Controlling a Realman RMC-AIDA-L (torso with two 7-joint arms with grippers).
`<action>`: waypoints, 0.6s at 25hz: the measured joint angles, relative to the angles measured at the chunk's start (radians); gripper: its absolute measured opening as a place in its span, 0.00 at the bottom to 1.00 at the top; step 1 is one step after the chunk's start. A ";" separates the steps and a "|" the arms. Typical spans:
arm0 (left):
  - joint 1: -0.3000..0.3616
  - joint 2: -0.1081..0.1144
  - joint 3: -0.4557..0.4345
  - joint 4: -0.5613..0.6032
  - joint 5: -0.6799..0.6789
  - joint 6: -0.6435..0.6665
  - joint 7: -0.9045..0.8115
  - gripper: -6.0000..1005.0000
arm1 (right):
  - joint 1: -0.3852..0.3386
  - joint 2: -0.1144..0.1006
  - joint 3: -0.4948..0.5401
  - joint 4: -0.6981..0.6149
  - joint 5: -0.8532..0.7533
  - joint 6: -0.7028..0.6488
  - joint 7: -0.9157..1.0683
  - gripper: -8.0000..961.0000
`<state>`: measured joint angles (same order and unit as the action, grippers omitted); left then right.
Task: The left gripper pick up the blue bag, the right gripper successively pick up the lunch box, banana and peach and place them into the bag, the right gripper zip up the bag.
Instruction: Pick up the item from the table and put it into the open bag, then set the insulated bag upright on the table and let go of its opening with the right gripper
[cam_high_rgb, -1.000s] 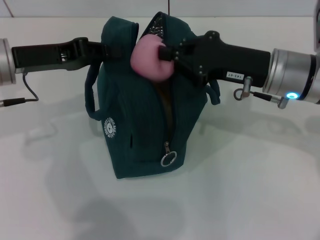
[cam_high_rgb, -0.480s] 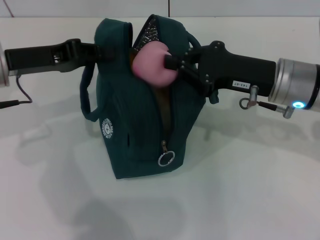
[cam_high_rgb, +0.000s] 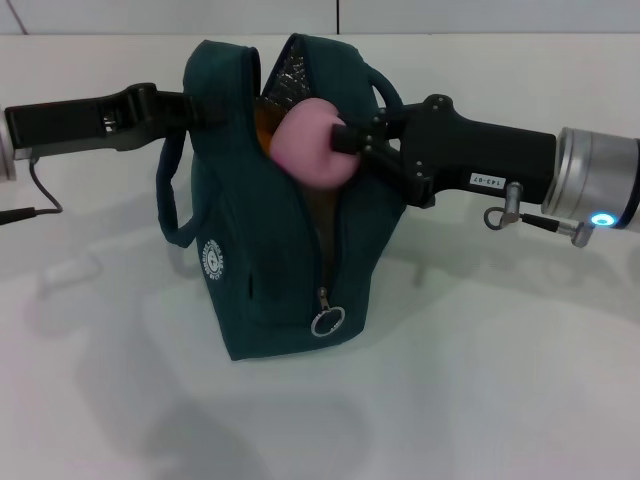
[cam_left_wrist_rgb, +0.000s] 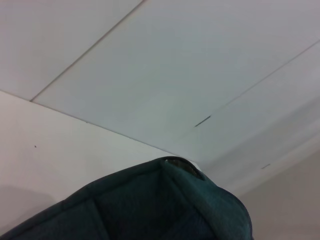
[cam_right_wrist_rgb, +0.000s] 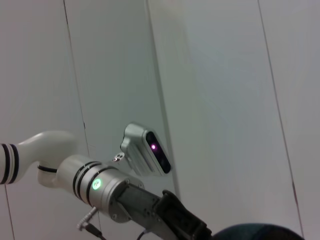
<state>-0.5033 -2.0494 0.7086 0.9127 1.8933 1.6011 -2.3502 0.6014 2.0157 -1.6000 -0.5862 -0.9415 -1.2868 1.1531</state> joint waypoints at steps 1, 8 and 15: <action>0.000 -0.001 0.000 0.000 -0.001 0.000 0.000 0.06 | 0.002 0.001 0.000 0.001 -0.004 0.004 0.007 0.05; 0.002 -0.003 0.001 0.000 -0.002 0.001 0.000 0.06 | 0.006 0.004 0.000 0.003 -0.010 0.007 0.017 0.22; 0.002 -0.003 0.002 0.000 -0.002 0.002 0.000 0.06 | -0.001 0.005 0.012 -0.001 -0.002 0.005 0.017 0.50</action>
<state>-0.5015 -2.0521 0.7103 0.9127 1.8917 1.6031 -2.3501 0.6007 2.0203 -1.5882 -0.5870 -0.9439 -1.2819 1.1704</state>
